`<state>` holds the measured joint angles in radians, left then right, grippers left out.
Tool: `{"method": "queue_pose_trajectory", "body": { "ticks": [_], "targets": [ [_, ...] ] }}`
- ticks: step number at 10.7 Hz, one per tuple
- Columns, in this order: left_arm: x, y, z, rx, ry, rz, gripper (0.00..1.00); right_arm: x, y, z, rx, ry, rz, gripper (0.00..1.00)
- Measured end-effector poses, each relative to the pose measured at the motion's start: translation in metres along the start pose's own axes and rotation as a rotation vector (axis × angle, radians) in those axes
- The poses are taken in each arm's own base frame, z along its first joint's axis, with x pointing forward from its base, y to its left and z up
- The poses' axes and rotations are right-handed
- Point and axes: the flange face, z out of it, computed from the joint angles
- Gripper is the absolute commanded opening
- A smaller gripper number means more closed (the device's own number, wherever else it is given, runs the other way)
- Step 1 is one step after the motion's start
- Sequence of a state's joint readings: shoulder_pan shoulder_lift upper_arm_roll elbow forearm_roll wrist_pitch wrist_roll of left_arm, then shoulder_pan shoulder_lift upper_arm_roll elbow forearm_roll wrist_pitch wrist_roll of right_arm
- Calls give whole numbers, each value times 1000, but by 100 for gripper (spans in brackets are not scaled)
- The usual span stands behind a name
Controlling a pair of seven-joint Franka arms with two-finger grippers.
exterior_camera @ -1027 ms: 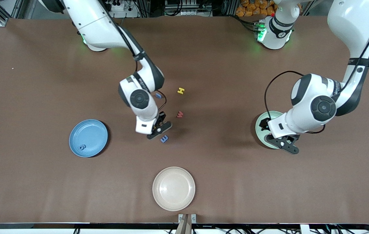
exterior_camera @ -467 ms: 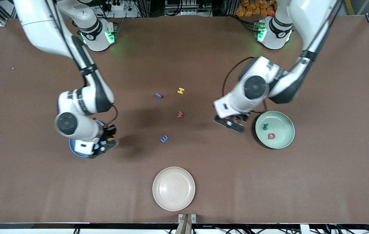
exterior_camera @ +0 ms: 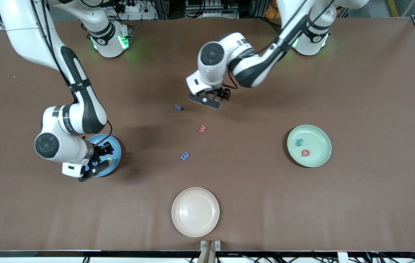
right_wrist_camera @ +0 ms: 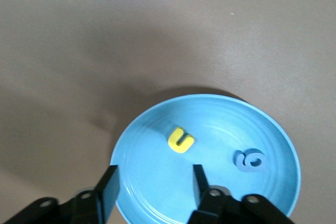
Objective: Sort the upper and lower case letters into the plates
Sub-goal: 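Place the yellow u on the blue plate while the left gripper grasps the H, then carry the yellow H to the green plate with the left gripper and release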
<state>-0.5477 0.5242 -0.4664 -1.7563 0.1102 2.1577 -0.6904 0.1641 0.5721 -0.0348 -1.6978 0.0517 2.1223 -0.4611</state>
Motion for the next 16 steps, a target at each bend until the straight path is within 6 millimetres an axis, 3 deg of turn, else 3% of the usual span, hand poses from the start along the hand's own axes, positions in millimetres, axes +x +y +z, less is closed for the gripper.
{"method": "queue_pose_trajectory", "body": {
  "ticks": [4, 6, 9, 15, 16],
  "targets": [
    [-25, 40, 80, 73, 29, -79, 100, 9, -15, -1, -9, 18, -25, 100],
    [-24, 47, 105, 46, 72, -91, 96, 11, -18, -1, -11, 21, -30, 100],
    [-17, 43, 113, 47, 123, -53, 90, 13, -23, -1, -12, 21, -39, 100],
    [-23, 36, 132, 84, 129, -9, 76, 21, -40, 5, -14, 18, -46, 100],
    [-22, 35, 132, 79, 132, -10, 64, 25, -50, 6, -16, 18, -29, 100]
  ]
}}
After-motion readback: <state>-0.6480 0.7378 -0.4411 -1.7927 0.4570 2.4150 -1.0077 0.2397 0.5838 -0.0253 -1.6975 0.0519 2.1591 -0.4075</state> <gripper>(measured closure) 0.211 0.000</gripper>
